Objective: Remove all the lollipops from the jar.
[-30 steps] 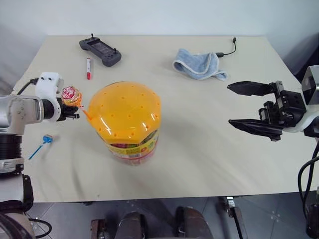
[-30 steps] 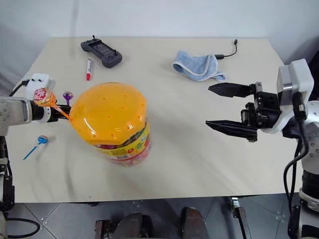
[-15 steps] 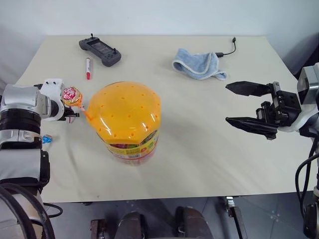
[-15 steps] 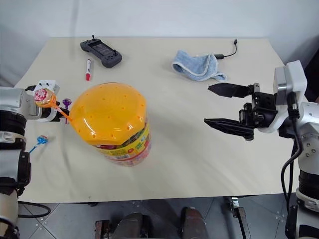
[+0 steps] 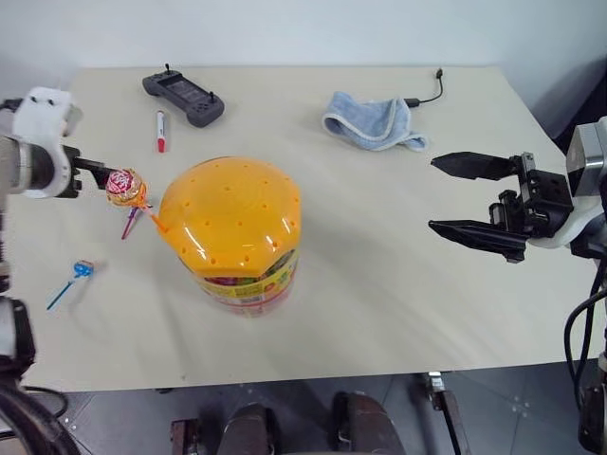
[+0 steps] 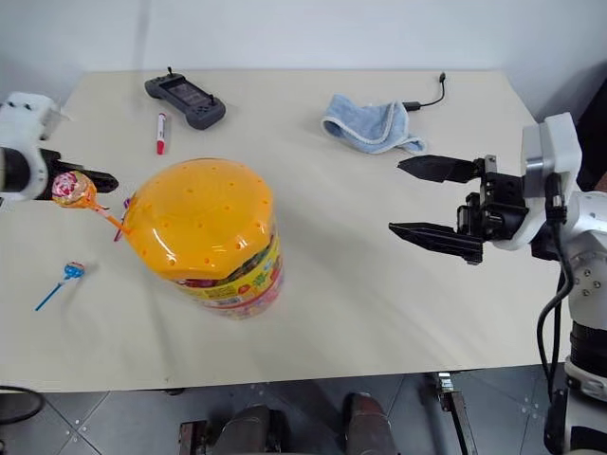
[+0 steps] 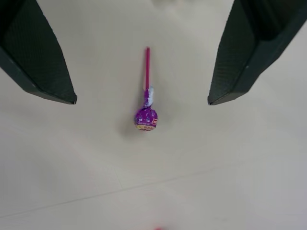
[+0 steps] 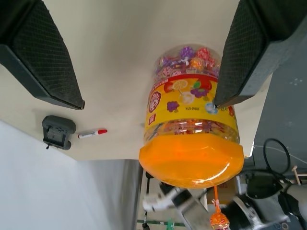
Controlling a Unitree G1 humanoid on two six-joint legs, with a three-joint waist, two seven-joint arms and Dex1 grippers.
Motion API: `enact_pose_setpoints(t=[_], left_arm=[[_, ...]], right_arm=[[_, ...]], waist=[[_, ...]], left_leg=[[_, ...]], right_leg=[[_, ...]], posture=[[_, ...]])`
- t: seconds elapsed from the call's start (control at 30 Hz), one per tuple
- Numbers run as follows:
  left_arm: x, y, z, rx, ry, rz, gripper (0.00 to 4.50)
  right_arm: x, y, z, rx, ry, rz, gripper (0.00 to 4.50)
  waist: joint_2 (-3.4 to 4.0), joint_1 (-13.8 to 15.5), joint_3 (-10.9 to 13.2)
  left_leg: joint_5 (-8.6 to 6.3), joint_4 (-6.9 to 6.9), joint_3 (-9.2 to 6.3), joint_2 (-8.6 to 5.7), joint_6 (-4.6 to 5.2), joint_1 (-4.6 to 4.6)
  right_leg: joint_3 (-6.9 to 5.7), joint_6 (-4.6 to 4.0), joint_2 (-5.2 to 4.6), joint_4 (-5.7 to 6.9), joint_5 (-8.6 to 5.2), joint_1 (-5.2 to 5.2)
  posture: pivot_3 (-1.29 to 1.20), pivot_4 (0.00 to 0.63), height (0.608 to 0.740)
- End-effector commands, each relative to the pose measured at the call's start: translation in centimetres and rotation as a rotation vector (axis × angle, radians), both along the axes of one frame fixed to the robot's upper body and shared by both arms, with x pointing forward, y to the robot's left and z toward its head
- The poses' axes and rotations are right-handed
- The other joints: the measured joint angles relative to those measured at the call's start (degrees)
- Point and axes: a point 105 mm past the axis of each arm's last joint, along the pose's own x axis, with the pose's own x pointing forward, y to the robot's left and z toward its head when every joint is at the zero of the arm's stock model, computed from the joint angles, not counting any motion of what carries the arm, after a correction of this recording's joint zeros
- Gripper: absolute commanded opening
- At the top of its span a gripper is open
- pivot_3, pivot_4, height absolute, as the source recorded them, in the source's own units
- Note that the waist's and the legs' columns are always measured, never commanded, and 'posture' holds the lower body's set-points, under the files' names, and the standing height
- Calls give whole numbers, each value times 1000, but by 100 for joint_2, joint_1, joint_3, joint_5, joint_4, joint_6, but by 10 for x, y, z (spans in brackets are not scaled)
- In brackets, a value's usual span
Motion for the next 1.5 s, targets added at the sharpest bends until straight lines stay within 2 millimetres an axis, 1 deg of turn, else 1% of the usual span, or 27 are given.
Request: enact_pose_setpoints(t=[0.03, 0.1, 0.23, 0.27, 0.3, 0.4, 0.57, 0.7, 0.83, 0.93, 0.97, 1.23, 1.3, 1.33, 1.37, 1.5], left_arm=[[-33, -22, 19, -47, -147, -277, 4493], [-51, -30, 28, -105, -318, -460, 4493], [-94, -45, 24, -156, -527, -888, 4493], [-101, -44, 23, -163, -569, -941, 4493], [-103, -43, 21, -173, -588, -954, 4493], [-111, -53, 14, -218, -649, -1023, 4493], [-120, -77, 20, -290, -771, -1148, 4493], [-123, -94, 20, -322, -779, -1215, 4493], [-119, -115, 17, -376, -767, -1284, 4493], [-119, -115, 20, -437, -792, -1284, 3903], [-119, -114, 20, -437, -789, -1282, 3613], [-116, -113, 22, -425, -774, -1298, 1068], [-115, -114, 24, -417, -779, -1297, 392], [-115, -114, 26, -414, -782, -1297, 135], [-114, -115, 28, -407, -786, -1290, 60], [-112, -117, 36, -379, -820, -1288, 60]], right_arm=[[-6, -4, 8, -7, -42, -13, 4500], [-4, -4, 7, -13, -38, -12, 4500], [0, -5, 8, -16, -41, -9, 4500], [1, -4, 8, -19, -40, -7, 4500], [2, -4, 9, -21, -41, -5, 4500], [4, -3, 10, -24, -46, 6, 4500], [2, -2, 11, -33, -49, 32, 4500], [-1, -1, 12, -41, -51, 47, 4500], [-3, 0, 13, -39, -56, 49, 4500], [-4, 0, 15, -34, -65, 38, 4500], [-5, -1, 15, -34, -66, 34, 4500], [-6, -3, 16, -29, -73, 12, 4500], [-9, -4, 16, -28, -71, 17, 4500], [-10, -4, 16, -28, -71, 20, 4500], [-13, -3, 17, -26, -71, 30, 4500], [-22, 0, 18, -26, -61, 66, 4500]], waist=[[0, -9, 0], [0, -3, 0], [0, 31, 0], [-2, 56, -1], [-2, 70, -1], [-2, 86, -2], [-6, 63, -4], [-6, 46, -4], [-6, 60, -4], [-6, 44, -4], [-6, 42, -4], [-6, 62, -4], [-6, 62, -4], [-6, 63, -4], [-6, 59, -4], [-6, 56, -4]], left_leg=[[0, -1, 2, 1, 0, -1], [-1, 1, 8, 4, 1, -3], [-3, 18, 15, 10, -1, -16], [-4, 20, 17, 10, -2, -17], [-6, 26, 16, 11, -3, -21], [-8, 35, 15, 8, 0, -22], [-10, 39, 11, 8, 2, -23], [-10, 38, 10, 8, 3, -22], [-10, 39, 7, 8, 3, -22], [-11, 40, 8, 8, 4, -23], [-11, 38, 7, 8, 4, -23], [-11, 39, 7, 8, 4, -22], [-11, 40, 7, 7, 4, -23], [-11, 40, 7, 7, 4, -23], [-11, 39, 6, 7, 4, -23], [-11, 39, 6, 8, 4, -23]], right_leg=[[2, 0, -1, -1, 0, -2], [9, -1, -3, 6, 0, -10], [6, -2, 0, 5, -1, -18], [6, -2, 0, 4, -1, -18], [4, -2, 1, 5, -1, -18], [7, -1, -4, 6, -1, -15], [8, -1, -5, 11, 0, -15], [9, -1, -5, 12, 0, -15], [9, -2, -5, 12, 0, -14], [9, -2, -4, 12, 0, -14], [9, -2, -3, 11, 0, -15], [9, -2, -3, 10, 0, -14], [8, -2, -3, 9, 0, -13], [8, -2, -3, 9, 0, -13], [8, -2, -3, 9, 0, -13], [8, -2, -3, 9, 0, -13]], posture=[[0, 150, 740], [0, 150, 740], [0, 150, 740], [0, 150, 740], [0, 150, 740], [0, 150, 740], [0, 150, 740], [0, 150, 740], [0, 150, 740], [0, 150, 740], [0, 150, 740], [0, 150, 740], [0, 150, 740], [0, 150, 740], [0, 150, 740], [0, 150, 740]])
